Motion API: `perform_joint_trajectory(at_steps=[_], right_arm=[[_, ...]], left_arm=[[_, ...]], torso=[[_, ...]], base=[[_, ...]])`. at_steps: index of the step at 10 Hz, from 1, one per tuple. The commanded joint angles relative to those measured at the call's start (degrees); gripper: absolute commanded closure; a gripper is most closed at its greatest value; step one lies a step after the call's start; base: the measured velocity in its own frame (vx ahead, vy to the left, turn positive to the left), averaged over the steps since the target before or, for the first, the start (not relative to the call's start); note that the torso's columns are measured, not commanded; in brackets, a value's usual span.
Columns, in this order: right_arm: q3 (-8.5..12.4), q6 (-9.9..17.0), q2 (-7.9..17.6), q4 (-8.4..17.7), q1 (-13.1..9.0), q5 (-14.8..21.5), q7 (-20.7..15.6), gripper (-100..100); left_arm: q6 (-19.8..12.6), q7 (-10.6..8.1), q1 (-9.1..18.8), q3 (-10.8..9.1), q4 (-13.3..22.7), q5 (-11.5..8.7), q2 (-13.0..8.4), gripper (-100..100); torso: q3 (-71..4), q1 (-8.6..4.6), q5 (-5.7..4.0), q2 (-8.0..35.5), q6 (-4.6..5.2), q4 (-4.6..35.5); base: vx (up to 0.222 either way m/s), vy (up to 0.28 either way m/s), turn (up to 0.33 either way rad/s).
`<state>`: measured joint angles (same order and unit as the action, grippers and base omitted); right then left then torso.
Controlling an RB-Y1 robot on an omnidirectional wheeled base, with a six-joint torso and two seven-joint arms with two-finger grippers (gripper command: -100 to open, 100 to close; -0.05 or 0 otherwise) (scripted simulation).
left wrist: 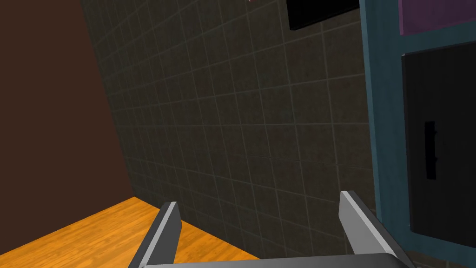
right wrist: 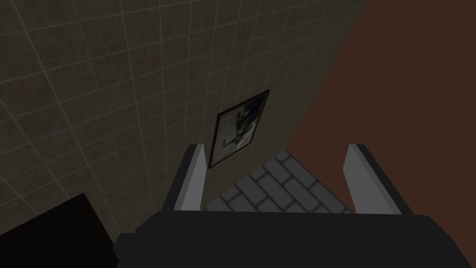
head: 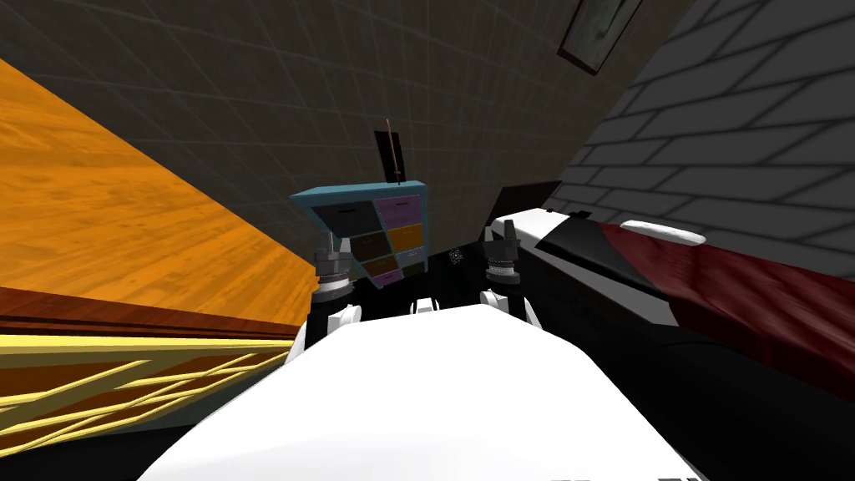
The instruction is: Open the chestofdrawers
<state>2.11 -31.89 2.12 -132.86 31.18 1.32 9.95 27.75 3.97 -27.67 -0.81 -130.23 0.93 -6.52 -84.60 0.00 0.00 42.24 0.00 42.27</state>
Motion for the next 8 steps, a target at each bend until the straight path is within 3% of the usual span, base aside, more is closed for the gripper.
perform_joint_trajectory(at_steps=[1, 8], right_arm=[[0.0, 0.0, 0.0, 0.0, 0.0, 0.0, 0.0, 0], [0.0, 0.0, 0.0, 0.0, 0.0, 0.0, 0.0, 0]], left_arm=[[0.7, -0.05, 1.0, -0.09, 3.9, 0.0, -1.6, -100], [2.4, -0.14, 3.6, -0.34, 13.7, -0.2, -2.5, -100]], torso=[[0.0, 0.0, 0.0, 0.0, 0.0, 0.0], [0.0, 0.0, 0.0, 0.0, 0.0, 0.0]], base=[[0.076, -0.037, -0.009], [0.074, -0.036, -0.006]])
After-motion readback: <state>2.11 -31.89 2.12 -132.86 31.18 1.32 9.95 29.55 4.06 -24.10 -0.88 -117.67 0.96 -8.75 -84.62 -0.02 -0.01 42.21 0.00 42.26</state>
